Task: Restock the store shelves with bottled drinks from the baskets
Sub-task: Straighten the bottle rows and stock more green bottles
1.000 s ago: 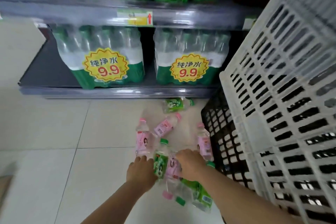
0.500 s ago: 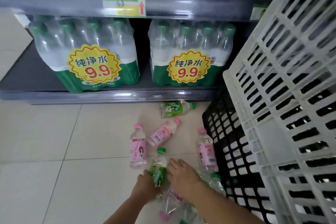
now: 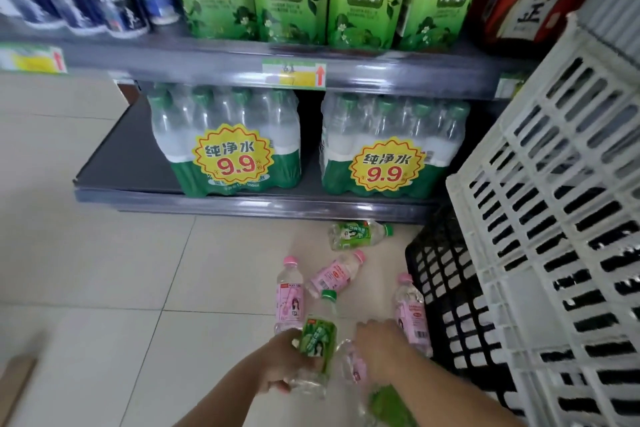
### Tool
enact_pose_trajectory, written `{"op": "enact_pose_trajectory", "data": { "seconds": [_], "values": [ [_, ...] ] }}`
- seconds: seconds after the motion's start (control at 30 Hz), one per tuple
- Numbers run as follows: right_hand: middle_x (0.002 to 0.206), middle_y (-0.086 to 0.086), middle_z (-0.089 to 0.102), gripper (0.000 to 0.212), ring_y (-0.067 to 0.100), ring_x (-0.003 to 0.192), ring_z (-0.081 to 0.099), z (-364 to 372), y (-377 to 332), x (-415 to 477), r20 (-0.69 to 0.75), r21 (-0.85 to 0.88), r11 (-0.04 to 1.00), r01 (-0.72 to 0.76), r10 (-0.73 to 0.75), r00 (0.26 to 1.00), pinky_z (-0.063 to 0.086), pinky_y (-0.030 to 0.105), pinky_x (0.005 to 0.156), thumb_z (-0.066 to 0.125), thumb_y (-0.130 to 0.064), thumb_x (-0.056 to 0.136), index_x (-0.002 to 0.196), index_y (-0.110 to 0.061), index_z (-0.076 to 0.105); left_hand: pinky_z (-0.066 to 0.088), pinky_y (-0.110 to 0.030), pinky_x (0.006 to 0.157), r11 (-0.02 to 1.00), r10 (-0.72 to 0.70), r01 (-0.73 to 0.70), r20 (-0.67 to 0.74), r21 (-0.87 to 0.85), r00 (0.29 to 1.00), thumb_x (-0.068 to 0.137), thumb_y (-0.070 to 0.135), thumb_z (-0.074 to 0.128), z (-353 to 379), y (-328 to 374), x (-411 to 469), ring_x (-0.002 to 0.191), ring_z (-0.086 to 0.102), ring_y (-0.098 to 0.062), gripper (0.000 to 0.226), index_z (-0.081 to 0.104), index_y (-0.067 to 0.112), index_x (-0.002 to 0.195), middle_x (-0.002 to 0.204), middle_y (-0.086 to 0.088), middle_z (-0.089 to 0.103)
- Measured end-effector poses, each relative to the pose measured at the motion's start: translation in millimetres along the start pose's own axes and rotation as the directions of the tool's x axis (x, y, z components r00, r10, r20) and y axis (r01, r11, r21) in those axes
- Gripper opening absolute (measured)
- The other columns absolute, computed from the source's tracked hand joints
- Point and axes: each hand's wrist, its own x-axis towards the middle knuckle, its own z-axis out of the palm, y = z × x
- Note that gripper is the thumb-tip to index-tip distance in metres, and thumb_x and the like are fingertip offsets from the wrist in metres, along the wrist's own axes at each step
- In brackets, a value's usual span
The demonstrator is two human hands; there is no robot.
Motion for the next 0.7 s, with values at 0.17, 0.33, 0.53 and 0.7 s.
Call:
{"op": "enact_pose_trajectory", "data": {
  "seconds": [0.17, 0.33, 0.53, 0.7],
  "values": [
    [0.125, 0.009, 0.055, 0.054, 0.026, 0.111, 0.057, -68, 18, -49, -0.113, 0.531, 0.835, -0.146, 0.240, 0.964, 0.049, 0.033, 0.091, 0.069, -0.027, 0.083, 0.128, -0.014, 0.042, 0.051, -0.029, 0.069, 0.968, 0.174, -0.184, -0.072, -0.171, 0.982, 0.077, 0.028, 0.076, -23, 58, -77, 0.092, 0.062, -0.016, 0.050, 0.047, 0.032, 0.118, 0.109, 0.004, 0.064],
    [0.122, -0.008, 0.058, 0.061, 0.019, 0.105, 0.061, -157, 17, -119, -0.180, 0.897, 0.441, 0.036, 0.289, 0.940, 0.050, 0.030, 0.089, 0.077, -0.039, 0.074, 0.122, -0.019, 0.046, 0.050, -0.026, 0.059, 0.885, 0.302, -0.362, -0.231, -0.292, 0.925, 0.065, 0.016, 0.083, -52, 125, -178, 0.095, 0.062, -0.026, 0.068, 0.053, 0.024, 0.125, 0.115, -0.011, 0.061],
    [0.101, -0.002, 0.064, 0.043, 0.016, 0.091, 0.062, -271, 12, -228, -0.240, 0.971, 0.084, 0.225, 0.340, 0.909, 0.055, 0.041, 0.087, 0.083, -0.009, 0.070, 0.094, -0.028, 0.052, 0.053, -0.025, 0.067, 0.806, 0.374, -0.495, -0.369, -0.325, 0.851, 0.054, 0.020, 0.079, -88, 201, -311, 0.102, 0.065, -0.024, 0.072, 0.055, 0.027, 0.121, 0.115, -0.008, 0.064],
    [0.095, -0.002, 0.065, 0.041, 0.011, 0.078, 0.062, -356, 7, -310, -0.289, 0.948, -0.030, 0.317, 0.337, 0.896, 0.051, 0.022, 0.061, 0.079, -0.003, 0.075, 0.104, -0.016, 0.053, 0.048, -0.023, 0.065, 0.747, 0.418, -0.586, -0.462, -0.316, 0.782, 0.064, 0.016, 0.083, -107, 250, -407, 0.097, 0.064, -0.019, 0.067, 0.051, 0.029, 0.121, 0.112, -0.003, 0.064]
  ]
}}
